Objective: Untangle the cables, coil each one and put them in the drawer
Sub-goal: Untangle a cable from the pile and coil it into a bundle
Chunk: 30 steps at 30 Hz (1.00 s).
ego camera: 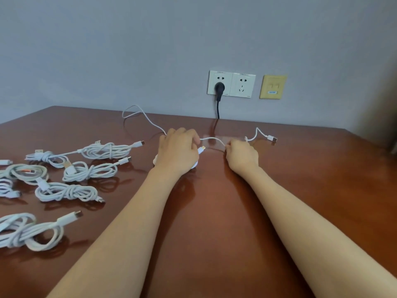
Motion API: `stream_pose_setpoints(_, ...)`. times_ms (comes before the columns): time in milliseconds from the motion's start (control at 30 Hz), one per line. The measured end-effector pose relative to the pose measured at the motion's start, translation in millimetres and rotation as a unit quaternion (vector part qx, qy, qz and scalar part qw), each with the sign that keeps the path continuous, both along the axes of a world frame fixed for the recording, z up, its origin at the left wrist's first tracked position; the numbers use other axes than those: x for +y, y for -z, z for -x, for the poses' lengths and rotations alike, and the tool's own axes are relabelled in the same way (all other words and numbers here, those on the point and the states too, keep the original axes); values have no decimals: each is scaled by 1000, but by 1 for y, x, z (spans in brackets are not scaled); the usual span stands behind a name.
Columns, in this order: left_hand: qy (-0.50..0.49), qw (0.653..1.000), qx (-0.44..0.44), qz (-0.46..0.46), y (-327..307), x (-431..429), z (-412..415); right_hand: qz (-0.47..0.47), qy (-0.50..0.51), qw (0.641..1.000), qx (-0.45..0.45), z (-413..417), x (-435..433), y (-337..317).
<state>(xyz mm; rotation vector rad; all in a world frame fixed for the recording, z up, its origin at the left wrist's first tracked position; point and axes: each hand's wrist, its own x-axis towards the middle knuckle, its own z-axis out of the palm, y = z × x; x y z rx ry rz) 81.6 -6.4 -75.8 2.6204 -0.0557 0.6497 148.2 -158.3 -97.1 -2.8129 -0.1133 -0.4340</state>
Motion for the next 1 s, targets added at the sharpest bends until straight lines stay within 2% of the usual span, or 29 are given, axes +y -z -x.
stream_pose_setpoints(67, 18, 1000, -6, -16, -3, -5, 4, -93, 19, 995, -15, 8, -9, -2)
stream_pose_setpoints(133, 35, 999, -24, -24, -7, -13, 7, -235, 52, 970, -27, 16, -20, -5)
stream_pose_setpoints(267, 58, 997, -23, -37, -7, -23, 8, -486, 98, 867, -46, 23, -38, -6)
stream_pose_setpoints(400, 77, 995, 27, -64, -1, -21, 7, -628, 54, 776, -19, 25, -42, -5)
stream_pose_setpoints(567, 62, 995, 23, -72, 1, -24, 3, -715, -2, 699, 21, 35, -34, -22)
stream_pose_setpoints(700, 45, 998, 33, -23, -6, -21, 2, -760, -37, 649, 29, 44, -37, -32)
stream_pose_setpoints(833, 108, 985, 61, 116, -12, -24, 7, -777, -74, 623, 45, 47, -34, -33)
stream_pose_setpoints(933, 121, 984, 49, 122, -14, -24, 7, -775, -102, 620, 60, 48, -32, -36)
stream_pose_setpoints(1000, 122, 982, 39, 136, -14, -24, 6, -765, -77, 638, 53, 46, -33, -36)
